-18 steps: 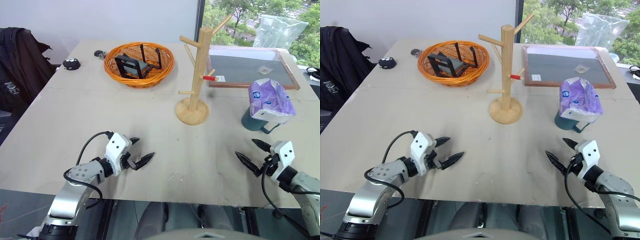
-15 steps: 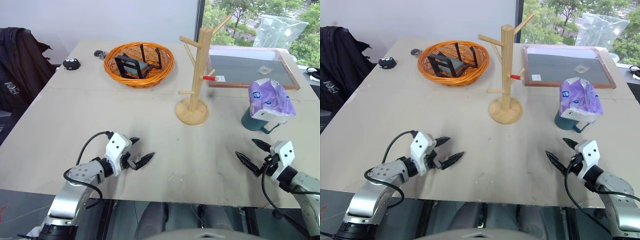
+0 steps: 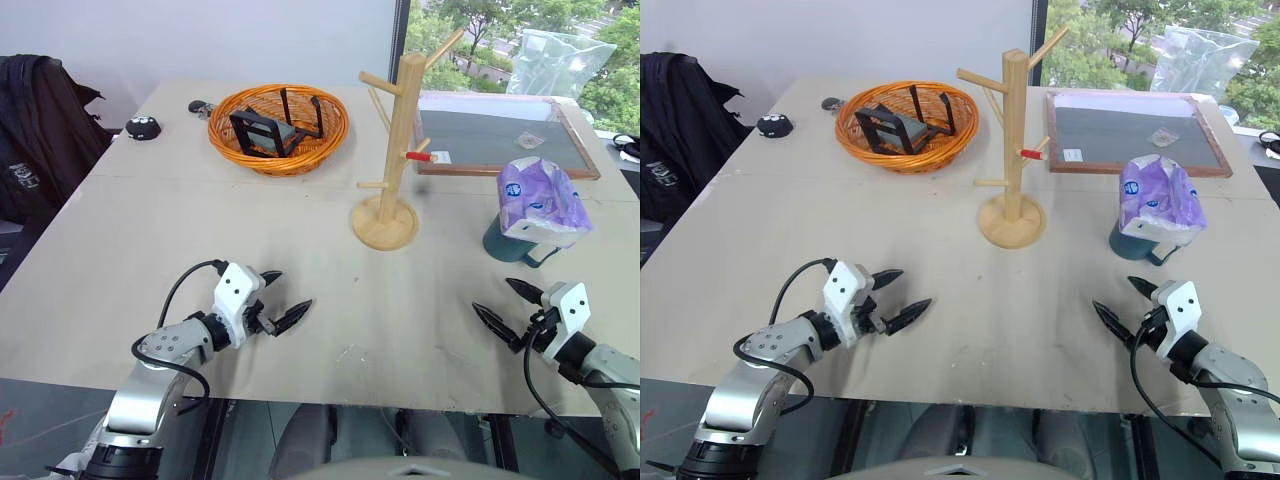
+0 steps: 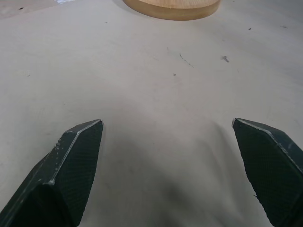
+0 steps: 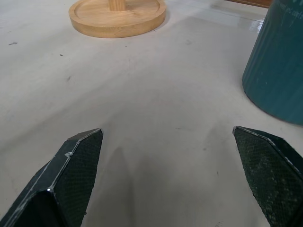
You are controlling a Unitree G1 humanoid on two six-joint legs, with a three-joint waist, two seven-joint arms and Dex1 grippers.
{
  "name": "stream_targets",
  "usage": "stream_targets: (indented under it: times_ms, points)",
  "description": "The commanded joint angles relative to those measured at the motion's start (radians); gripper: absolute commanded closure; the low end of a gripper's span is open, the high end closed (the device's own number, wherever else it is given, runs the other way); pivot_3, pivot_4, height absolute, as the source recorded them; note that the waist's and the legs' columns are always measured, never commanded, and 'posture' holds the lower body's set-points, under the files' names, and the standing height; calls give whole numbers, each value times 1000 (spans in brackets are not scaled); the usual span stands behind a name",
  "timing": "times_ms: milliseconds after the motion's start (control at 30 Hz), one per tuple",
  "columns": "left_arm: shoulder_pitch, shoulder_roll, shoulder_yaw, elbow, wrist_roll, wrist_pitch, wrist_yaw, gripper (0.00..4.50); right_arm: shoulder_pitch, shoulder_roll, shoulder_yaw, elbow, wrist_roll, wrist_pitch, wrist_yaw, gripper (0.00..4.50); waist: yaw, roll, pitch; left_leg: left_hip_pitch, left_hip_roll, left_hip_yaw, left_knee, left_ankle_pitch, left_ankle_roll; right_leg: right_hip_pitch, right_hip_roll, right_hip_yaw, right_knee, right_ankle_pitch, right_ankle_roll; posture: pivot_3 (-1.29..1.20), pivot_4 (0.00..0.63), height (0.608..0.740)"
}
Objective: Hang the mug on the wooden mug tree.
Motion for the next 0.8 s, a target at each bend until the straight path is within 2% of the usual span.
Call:
stream_targets:
  times_ms: [33, 500, 700, 800]
  points:
    - [-5, -1, 2, -20, -2, -19, -5, 0, 1, -3, -17, -16, -1, -20, 2, 68, 0, 0, 0, 0, 0, 0, 0, 0, 0, 0, 0, 0, 0, 0, 0, 0, 150, 737]
    - [-31, 8, -5, -7, -7, -18, -41, 0, 63, -5, -52, -71, -9, -42, -21, 68, 0, 0, 0, 0, 0, 0, 0, 0, 0, 0, 0, 0, 0, 0, 0, 0, 150, 737]
    - [-96, 24, -18, -32, -40, -3, -100, 0, 104, -50, -187, -158, 35, -12, -44, 68, 3, 0, 0, 0, -1, 0, 0, 0, 0, 0, 0, 0, 0, 0, 0, 0, 150, 737]
    - [-161, 34, -23, -69, -97, 40, -136, 0, 99, -83, -294, -207, 78, 16, -62, 68, 3, 0, 0, 0, -2, 0, 0, 0, 0, 1, 0, 0, 0, 0, 0, 0, 150, 737]
